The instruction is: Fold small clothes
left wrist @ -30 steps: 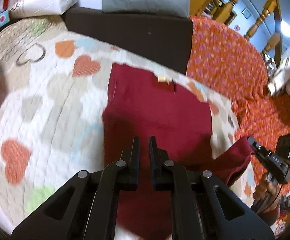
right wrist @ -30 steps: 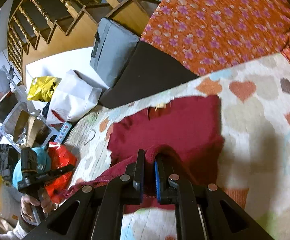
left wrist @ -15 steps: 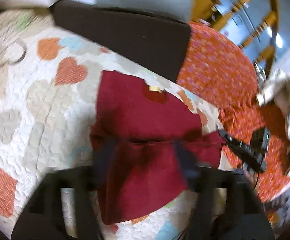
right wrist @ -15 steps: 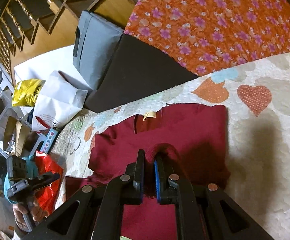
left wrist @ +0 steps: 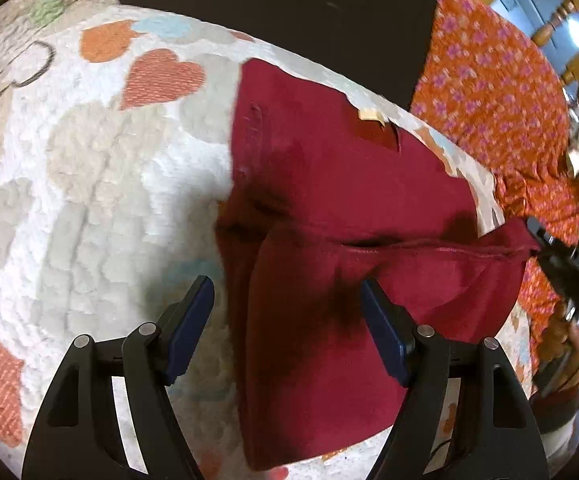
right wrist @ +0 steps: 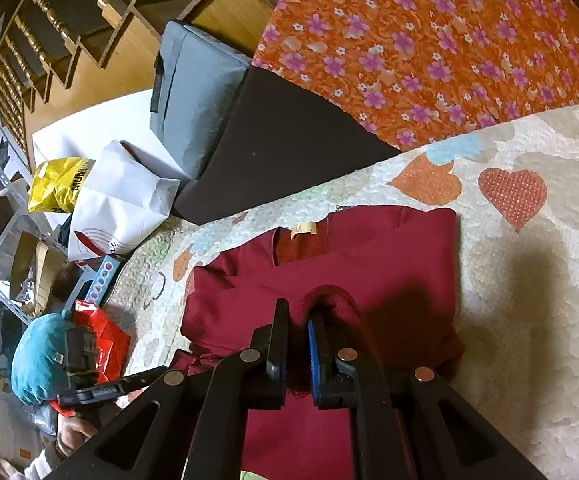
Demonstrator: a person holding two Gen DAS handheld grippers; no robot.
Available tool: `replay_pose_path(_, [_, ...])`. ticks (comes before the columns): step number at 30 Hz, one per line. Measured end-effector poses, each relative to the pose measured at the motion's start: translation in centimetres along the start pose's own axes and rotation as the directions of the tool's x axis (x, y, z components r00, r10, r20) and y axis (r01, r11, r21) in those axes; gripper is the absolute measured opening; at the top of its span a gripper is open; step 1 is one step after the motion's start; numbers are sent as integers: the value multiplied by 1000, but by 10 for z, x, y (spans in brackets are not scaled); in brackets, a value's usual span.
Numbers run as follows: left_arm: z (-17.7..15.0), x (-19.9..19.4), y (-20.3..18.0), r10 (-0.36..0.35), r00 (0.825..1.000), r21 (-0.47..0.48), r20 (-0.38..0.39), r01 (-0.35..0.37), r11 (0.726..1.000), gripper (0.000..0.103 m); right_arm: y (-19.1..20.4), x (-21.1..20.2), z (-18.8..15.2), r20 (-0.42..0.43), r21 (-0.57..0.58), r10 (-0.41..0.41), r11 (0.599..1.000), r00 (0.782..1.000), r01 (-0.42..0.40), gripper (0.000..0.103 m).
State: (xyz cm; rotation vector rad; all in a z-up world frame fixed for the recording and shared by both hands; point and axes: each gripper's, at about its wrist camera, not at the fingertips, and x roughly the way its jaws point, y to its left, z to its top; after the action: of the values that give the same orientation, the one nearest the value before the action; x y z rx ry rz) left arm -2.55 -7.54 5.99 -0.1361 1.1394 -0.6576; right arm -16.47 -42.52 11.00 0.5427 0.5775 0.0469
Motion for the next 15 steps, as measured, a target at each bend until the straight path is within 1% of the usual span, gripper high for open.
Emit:
replay_pose_path(1, [-2, 3, -5, -8, 1000, 26, -8, 8, 1000, 74, 0, -2, 0, 3, 2, 3, 1000, 1000, -3, 7])
replay_pose_path(3, [-6, 13, -12, -6, 999, 68, -47, 9, 998, 52, -1, -5, 0, 11, 5, 6, 1000, 1000, -6, 8])
replay_pose_path(4, [-7, 15, -13, 0, 998, 72, -62, 4, 997, 28, -2, -6, 1, 14, 7, 7, 1000, 1000, -7, 8])
replay_pose_path(5, [-7, 17, -14, 0, 997, 64, -73, 4, 998, 14, -3, -7, 1, 16, 11, 5, 1000, 1000, -5, 7])
replay_pose_path(7, [-4, 10, -14, -21, 998, 44, -53, 23, 999, 12, -5, -8, 2, 16, 11, 2, 1000, 1000, -2, 7])
replay_pose_path(8, [-1, 4, -16, -18, 999, 47, -29, 20, 999, 8, -6, -8, 3, 19, 13, -2, 1000, 1000, 2, 7])
replay_pose_path(10, [9, -14, -21, -25, 999, 52, 42, 23, 998, 8, -9, -9, 6, 32, 21, -8, 1000, 999, 7, 8])
replay_pose_path(12, [20, -24, -25, -29, 996, 46, 85, 25, 999, 7, -13, -9, 14, 53, 32, -15, 999, 999, 13, 7])
replay_pose_path(13, [28, -26, -28, -21, 995, 50, 102, 16, 999, 7, -14, -9, 18, 60, 35, -17, 999, 998, 15, 7])
replay_pose_path(15, [49, -26, -34, 13, 991, 71, 135, -23, 997, 7, -15, -5, 29, 76, 31, -29, 999, 997, 27, 7])
